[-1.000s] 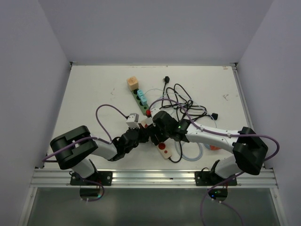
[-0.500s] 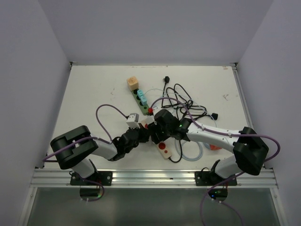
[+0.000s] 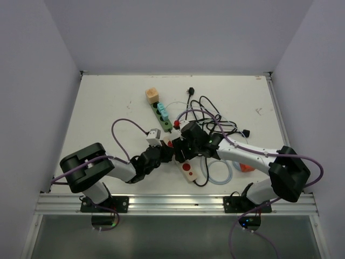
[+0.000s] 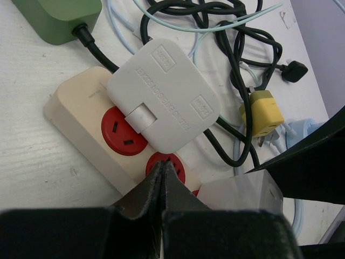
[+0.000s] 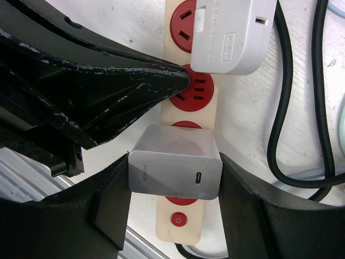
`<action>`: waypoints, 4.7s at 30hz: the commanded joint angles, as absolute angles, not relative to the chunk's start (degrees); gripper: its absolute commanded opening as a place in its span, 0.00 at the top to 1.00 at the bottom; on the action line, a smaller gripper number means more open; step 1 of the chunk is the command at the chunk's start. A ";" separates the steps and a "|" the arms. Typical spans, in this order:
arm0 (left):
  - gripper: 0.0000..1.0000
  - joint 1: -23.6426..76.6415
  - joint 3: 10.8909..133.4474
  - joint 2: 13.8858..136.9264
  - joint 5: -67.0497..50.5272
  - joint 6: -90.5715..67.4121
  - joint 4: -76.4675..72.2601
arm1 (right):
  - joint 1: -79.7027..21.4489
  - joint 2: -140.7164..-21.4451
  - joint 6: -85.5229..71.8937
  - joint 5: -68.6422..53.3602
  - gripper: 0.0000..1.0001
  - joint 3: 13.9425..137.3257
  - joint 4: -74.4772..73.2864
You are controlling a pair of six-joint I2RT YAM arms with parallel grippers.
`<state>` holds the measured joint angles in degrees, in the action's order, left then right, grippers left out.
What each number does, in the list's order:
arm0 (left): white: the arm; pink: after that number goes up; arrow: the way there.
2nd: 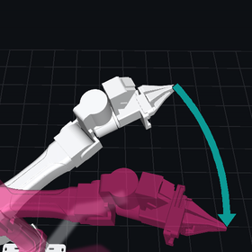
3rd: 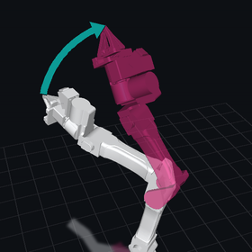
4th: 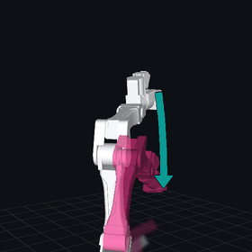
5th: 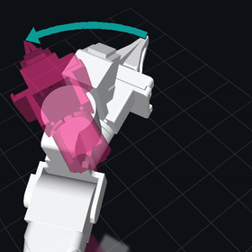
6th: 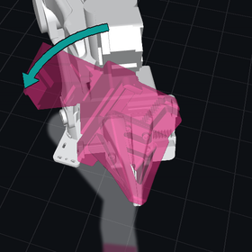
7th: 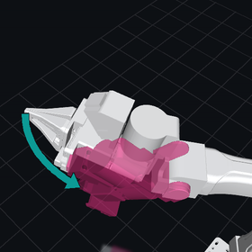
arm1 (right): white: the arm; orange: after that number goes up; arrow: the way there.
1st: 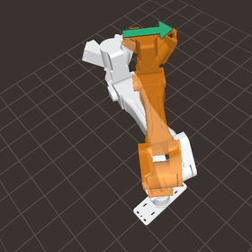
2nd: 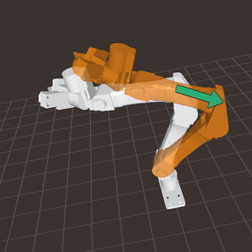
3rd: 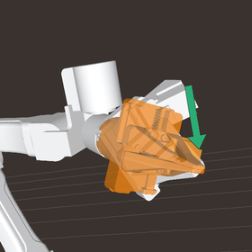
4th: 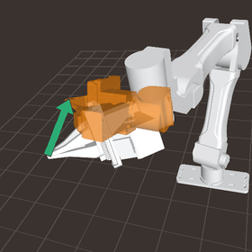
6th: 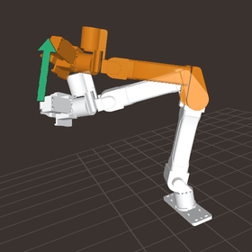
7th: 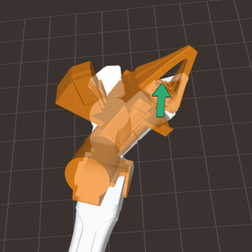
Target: Pull the plug off the socket
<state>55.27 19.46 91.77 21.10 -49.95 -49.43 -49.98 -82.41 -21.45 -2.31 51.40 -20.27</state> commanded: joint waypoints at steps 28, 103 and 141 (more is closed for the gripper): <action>1.00 55.20 21.01 98.88 20.57 -46.14 -30.15 | -56.52 -79.02 -25.40 5.55 1.00 59.07 -24.44; 1.00 55.20 23.38 101.16 18.99 -45.26 -28.83 | -60.20 -86.75 -27.86 10.81 1.00 67.67 -31.82; 1.00 55.28 23.55 101.34 18.81 -45.09 -28.48 | -58.97 -86.48 -30.06 6.85 1.00 67.58 -29.18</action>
